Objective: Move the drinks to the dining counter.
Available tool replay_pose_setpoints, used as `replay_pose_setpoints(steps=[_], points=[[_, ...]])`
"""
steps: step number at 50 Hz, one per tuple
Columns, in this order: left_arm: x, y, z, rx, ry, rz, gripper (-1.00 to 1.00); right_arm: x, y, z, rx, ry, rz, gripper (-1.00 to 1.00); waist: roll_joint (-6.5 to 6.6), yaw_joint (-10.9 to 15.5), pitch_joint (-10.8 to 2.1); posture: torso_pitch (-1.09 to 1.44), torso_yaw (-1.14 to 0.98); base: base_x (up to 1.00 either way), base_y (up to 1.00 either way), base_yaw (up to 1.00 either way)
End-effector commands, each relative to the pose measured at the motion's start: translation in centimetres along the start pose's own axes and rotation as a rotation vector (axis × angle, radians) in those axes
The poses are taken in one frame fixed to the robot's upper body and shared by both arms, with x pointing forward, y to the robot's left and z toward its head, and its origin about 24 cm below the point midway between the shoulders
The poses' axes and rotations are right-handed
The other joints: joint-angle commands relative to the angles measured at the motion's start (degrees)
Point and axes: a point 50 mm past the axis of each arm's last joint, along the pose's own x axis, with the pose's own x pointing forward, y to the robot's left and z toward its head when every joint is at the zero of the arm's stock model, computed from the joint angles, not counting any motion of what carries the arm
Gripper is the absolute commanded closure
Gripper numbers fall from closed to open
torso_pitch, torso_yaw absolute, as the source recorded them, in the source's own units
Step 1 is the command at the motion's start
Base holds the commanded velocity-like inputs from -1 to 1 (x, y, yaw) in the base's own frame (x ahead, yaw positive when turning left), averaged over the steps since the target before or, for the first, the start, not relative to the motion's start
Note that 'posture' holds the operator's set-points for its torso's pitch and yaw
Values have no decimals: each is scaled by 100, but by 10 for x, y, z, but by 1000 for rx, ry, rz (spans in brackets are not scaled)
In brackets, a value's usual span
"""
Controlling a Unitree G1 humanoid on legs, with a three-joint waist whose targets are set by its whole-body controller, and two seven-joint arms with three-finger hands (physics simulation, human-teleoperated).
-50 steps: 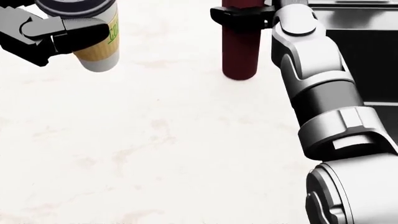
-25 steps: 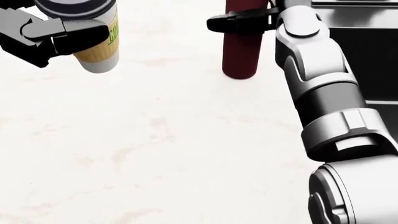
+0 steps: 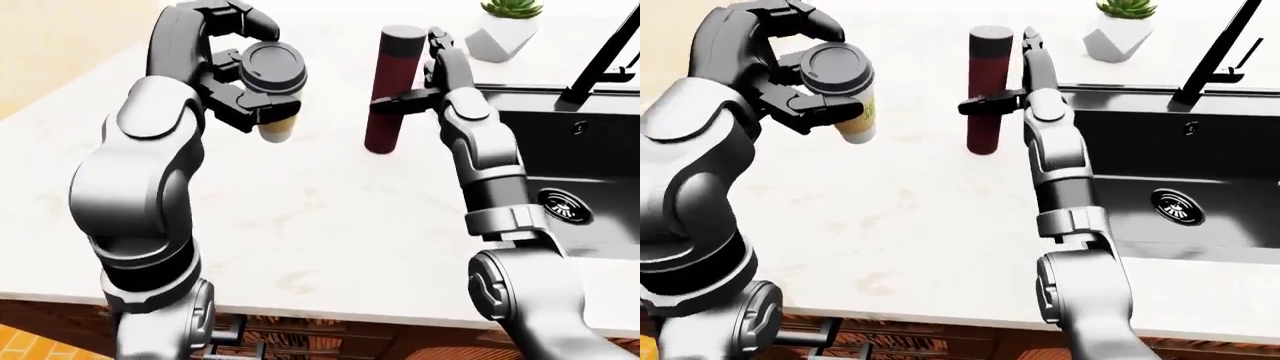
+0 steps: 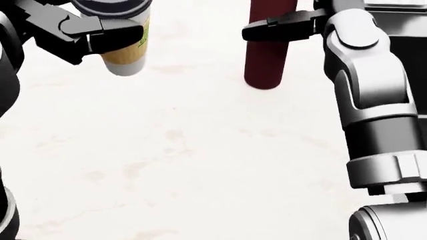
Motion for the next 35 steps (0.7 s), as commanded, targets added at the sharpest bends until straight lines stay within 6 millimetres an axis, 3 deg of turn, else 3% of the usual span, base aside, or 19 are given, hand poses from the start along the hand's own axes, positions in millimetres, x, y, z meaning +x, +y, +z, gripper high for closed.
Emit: replay_pose_setpoints(steps=[1, 7, 17, 24, 35], points=[[4, 3, 18, 12, -86, 25, 100, -4, -10, 25, 1, -84, -4, -100, -5, -3, -185, 0, 0, 0, 0, 0], [34, -7, 14, 2, -59, 16, 100, -7, -21, 28, -4, -83, -13, -100, -47, 9, -199, 0, 0, 0, 0, 0], [70, -26, -20, -19, 17, -3, 100, -11, -36, 50, -38, -91, -14, -100, -70, 0, -238, 0, 0, 0, 0, 0], [85, -32, -39, -26, 49, 1, 100, -11, -39, 57, -41, -100, -17, -100, -93, -3, -254, 0, 0, 0, 0, 0], [96, -46, -66, -73, 88, -45, 100, -10, -40, 54, -29, -93, -20, -100, -98, 5, -291, 0, 0, 0, 0, 0]])
